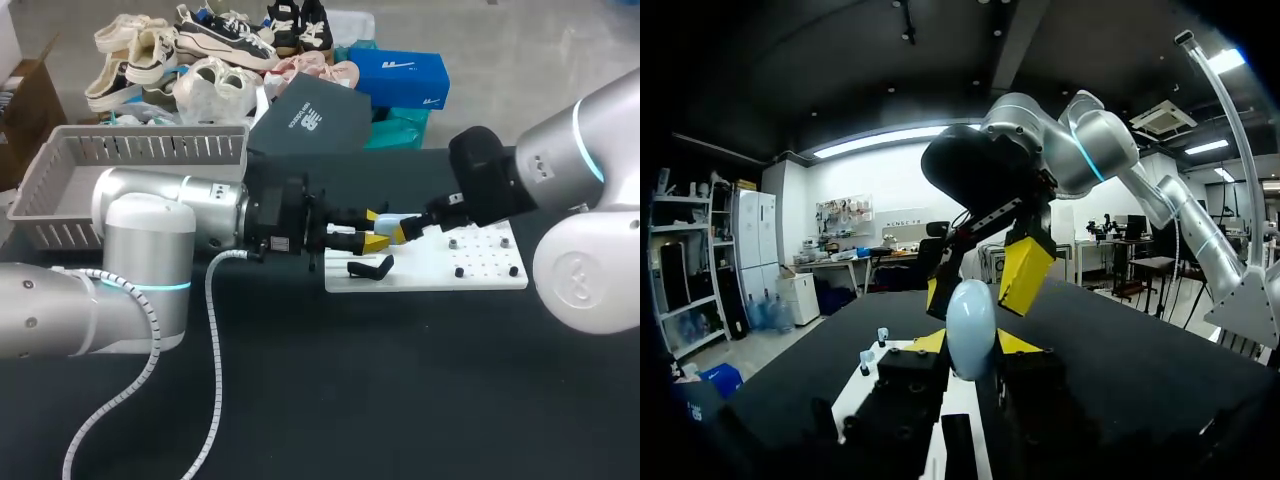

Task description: Pick up each earbud case from the left stands, insert the matching earbuds, close the lid, and place the case in the box.

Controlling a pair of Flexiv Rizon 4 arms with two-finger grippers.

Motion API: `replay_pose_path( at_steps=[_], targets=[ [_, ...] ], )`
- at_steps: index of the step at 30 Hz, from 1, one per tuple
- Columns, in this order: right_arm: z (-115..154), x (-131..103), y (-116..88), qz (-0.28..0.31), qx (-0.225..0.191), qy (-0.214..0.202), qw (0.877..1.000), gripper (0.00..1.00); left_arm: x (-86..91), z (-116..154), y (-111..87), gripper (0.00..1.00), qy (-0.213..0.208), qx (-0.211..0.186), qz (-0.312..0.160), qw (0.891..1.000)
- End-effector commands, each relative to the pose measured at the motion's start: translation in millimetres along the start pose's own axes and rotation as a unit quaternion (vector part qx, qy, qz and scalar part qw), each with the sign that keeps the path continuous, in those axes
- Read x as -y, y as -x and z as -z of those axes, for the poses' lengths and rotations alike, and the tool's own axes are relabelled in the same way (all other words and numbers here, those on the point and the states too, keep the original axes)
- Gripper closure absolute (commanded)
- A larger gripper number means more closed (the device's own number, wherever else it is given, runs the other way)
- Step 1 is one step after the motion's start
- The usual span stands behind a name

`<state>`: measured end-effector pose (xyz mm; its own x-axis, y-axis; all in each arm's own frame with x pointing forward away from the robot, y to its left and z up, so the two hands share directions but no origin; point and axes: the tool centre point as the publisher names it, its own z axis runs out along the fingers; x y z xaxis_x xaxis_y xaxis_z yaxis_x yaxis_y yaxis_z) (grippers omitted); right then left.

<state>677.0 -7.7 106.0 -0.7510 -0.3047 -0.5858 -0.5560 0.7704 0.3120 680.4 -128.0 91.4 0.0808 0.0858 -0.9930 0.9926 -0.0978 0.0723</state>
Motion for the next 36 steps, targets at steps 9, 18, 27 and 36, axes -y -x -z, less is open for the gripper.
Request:
replay_pose_path(
  at_steps=[9,18,27,36],
  targets=[
    [-4,0,-1,-0.001,-0.007,-0.007,1.0,0.0,0.2,0,-0.8,1.0,0.001,0.001,-0.001,1.0],
    [-4,2,2,0.0,-0.009,-0.013,1.0,0.0,0.2,0,-0.8,1.0,0.001,0.001,-0.001,1.0],
    [0,0,9,0.005,-0.006,-0.018,1.0,0.0,0.2,0,-0.8,1.0,0.001,0.001,-0.001,1.0],
    [10,3,24,0.023,0.003,-0.042,0.999,0.0,0.2,0,-0.8,1.0,0.001,0.001,-0.001,1.0]
  ],
)
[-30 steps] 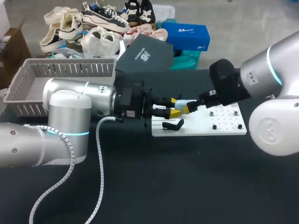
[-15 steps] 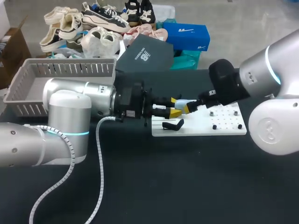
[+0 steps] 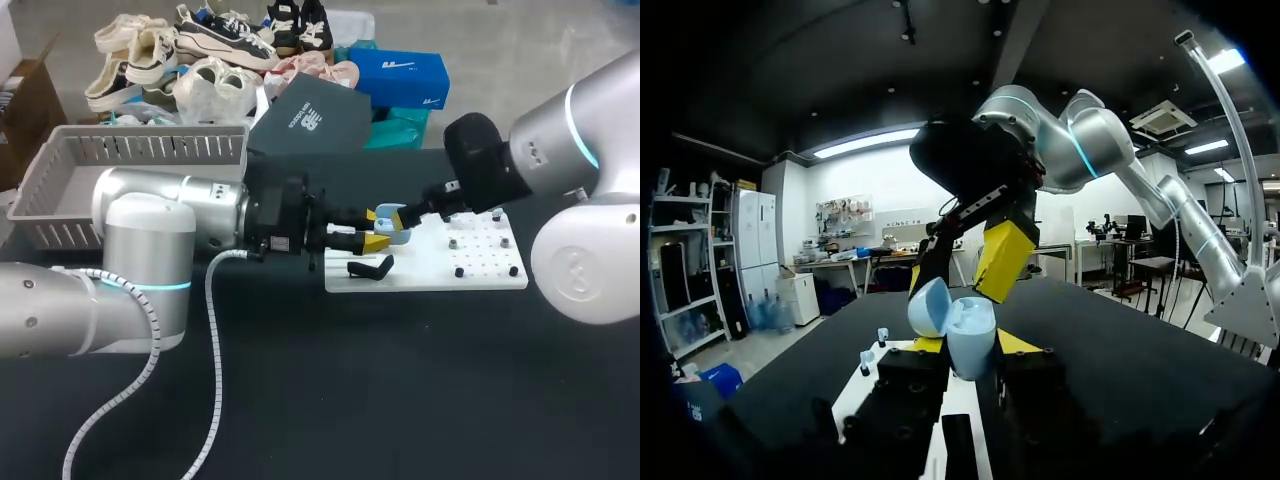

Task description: Pick up each earbud case from the left stands, insert the matching earbuds, close the lid, and place the case in the box.

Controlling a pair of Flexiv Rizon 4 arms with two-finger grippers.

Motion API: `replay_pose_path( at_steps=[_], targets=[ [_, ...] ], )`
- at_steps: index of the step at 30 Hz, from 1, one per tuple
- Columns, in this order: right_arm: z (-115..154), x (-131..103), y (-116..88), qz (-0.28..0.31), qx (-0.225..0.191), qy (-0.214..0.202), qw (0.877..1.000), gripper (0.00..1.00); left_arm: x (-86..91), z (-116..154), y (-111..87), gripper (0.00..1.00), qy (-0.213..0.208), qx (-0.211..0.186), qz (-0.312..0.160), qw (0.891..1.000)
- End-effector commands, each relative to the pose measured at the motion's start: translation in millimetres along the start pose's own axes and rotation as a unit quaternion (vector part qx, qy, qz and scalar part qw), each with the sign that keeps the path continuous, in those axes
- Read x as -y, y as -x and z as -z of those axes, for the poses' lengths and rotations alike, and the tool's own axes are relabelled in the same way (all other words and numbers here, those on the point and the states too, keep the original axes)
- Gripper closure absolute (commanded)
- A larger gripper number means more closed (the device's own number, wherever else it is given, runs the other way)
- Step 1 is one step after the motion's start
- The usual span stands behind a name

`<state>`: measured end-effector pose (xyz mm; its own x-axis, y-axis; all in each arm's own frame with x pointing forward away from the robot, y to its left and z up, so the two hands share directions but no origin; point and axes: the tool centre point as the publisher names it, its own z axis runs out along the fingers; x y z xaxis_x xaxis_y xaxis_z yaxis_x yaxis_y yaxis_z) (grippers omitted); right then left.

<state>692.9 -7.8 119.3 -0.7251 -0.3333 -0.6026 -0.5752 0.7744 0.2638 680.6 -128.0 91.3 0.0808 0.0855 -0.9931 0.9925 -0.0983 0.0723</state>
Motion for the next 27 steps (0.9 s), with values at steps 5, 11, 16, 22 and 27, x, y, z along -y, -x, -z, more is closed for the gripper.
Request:
replay_pose_path(
  at_steps=[5,11,16,22,27],
  targets=[
    [26,16,16,0.061,0.001,-0.12,0.991,0.0,0.4,0,-0.6,1.0,0.001,0.001,-0.001,1.0],
    [48,50,15,0.096,-0.028,-0.225,0.969,0.0,0.4,0,-0.6,1.0,0.001,0.001,-0.001,1.0],
    [56,76,10,0.109,-0.058,-0.282,0.951,0.0,0.4,0,-0.6,1.0,0.001,0.001,-0.001,1.0],
    [46,102,1,0.109,-0.108,-0.315,0.937,0.0,0.4,0,-0.6,1.0,0.001,0.001,-0.001,1.0],
    [32,122,-6,0.089,-0.145,-0.339,0.925,0.0,0.4,0,-0.6,1.0,0.001,0.001,-0.001,1.0]
  ],
)
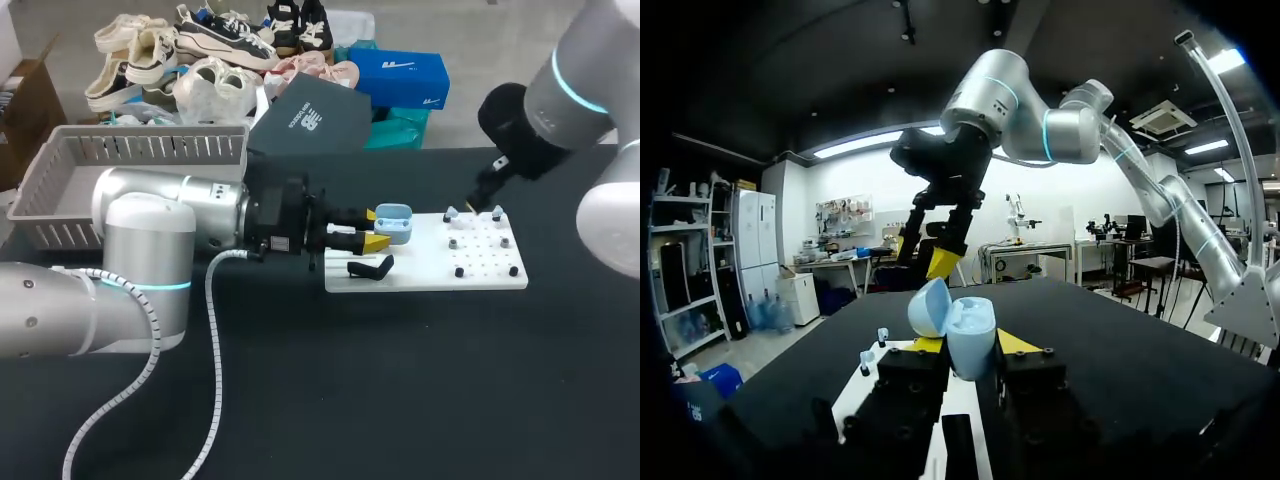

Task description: Pick up each earbud case from the left stands, insert the matching earbuds, close the lid, and place the case in the box.

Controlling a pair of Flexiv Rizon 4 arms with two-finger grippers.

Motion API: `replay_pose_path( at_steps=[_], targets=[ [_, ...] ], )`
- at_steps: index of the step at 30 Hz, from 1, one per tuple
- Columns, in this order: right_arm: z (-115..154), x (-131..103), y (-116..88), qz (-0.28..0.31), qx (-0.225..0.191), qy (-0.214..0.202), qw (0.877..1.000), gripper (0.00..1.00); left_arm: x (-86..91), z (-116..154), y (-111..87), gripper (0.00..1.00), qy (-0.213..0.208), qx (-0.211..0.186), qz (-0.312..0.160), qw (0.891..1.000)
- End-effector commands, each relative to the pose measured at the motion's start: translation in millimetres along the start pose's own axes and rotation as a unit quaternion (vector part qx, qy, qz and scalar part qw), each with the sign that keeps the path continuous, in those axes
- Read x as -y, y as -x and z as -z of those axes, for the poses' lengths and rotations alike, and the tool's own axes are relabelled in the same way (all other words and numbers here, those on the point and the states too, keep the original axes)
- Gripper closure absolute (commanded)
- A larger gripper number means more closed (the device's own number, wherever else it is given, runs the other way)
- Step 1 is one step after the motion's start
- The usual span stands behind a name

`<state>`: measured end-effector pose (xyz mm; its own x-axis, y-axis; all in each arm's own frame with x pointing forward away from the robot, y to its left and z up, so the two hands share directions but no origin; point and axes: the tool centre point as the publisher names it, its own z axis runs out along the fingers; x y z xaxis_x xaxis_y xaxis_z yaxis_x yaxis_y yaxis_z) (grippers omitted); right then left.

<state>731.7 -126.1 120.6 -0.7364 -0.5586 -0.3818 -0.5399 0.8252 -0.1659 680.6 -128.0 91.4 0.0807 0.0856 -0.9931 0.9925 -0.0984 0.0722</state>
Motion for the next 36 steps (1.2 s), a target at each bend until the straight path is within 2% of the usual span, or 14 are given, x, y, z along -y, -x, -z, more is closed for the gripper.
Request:
replay_pose_path(
  at_steps=[1,11,15,18,20,22,36],
  targets=[
    [-22,5,9,-0.013,-0.034,-0.144,0.989,0.0,0.4,0,-0.7,1.0,0.001,0.001,-0.001,1.0],
    [-53,16,5,-0.038,-0.088,-0.168,0.981,0.0,0.4,0,-0.7,1.0,0.001,0.001,-0.001,1.0],
    [-65,21,0,-0.049,-0.103,-0.167,0.979,0.14,0.4,0,-0.7,1.0,0.001,0.001,-0.001,1.0],
    [-71,23,-3,-0.056,-0.11,-0.161,0.979,0.29,0.4,0,-0.7,1.0,0.001,0.001,-0.001,1.0],
    [-75,23,-4,-0.059,-0.113,-0.157,0.979,0.35,0.4,0,-0.7,1.0,0.001,0.001,-0.001,1.0],
    [-78,25,-5,-0.061,-0.114,-0.157,0.979,0.51,0.4,0,-0.7,1.0,0.001,0.001,-0.001,1.0],
    [-98,33,-6,-0.078,-0.13,-0.149,0.977,0.56,0.4,0,-0.7,1.0,0.001,0.001,-0.001,1.0]
  ],
)
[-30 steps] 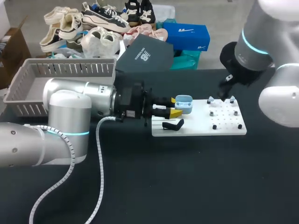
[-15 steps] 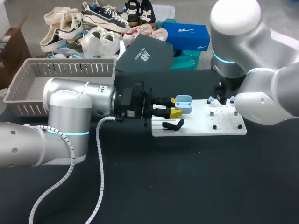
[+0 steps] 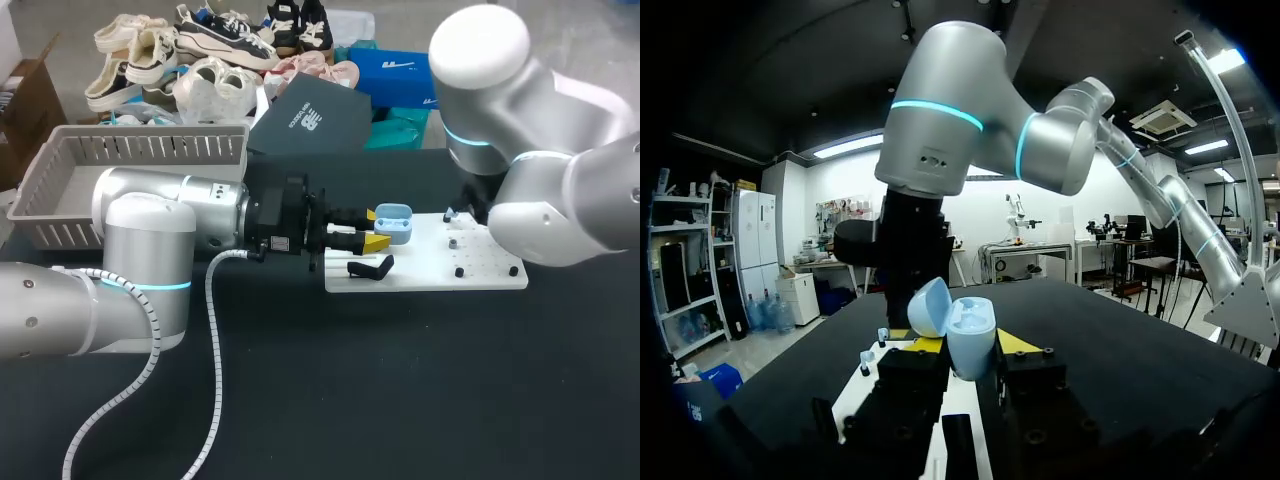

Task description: Pick up each earbud case from the left stands, insert the matching earbuds, close the lid, and place the case in the box.

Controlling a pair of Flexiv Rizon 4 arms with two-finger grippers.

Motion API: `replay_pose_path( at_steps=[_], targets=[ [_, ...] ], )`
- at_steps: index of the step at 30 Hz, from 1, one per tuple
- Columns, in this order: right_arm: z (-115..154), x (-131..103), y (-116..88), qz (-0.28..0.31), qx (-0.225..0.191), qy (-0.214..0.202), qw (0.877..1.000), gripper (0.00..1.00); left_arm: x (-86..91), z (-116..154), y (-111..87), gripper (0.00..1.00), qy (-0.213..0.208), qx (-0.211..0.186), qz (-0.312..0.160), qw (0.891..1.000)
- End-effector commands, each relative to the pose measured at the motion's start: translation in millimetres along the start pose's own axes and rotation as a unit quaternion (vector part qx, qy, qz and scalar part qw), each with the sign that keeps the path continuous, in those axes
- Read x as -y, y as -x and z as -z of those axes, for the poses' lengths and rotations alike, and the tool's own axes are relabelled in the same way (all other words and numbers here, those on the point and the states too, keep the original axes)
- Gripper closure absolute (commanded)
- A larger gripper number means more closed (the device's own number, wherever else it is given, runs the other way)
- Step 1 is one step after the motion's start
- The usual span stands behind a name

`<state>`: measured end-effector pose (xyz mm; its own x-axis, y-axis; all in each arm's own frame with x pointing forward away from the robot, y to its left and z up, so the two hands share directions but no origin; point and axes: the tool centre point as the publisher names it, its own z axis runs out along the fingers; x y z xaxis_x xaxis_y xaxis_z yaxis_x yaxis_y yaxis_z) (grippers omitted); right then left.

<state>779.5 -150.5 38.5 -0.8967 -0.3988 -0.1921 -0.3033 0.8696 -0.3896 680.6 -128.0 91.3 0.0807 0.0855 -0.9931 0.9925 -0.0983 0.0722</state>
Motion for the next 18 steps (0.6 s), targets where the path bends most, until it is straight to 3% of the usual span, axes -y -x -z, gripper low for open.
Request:
replay_pose_path(
  at_steps=[1,9,18],
  targets=[
    [-5,-1,6,-0.001,-0.004,-0.004,1.0,0.56,0.4,0,-0.7,1.0,0.001,0.001,-0.001,1.0],
    [-12,1,11,-0.006,-0.009,-0.004,1.0,0.63,0.4,0,-0.7,1.0,0.001,0.001,-0.001,1.0],
    [-17,3,10,-0.01,-0.015,-0.002,1.0,0.63,0.4,0,-0.7,1.0,0.001,0.001,-0.001,1.0]
  ],
)
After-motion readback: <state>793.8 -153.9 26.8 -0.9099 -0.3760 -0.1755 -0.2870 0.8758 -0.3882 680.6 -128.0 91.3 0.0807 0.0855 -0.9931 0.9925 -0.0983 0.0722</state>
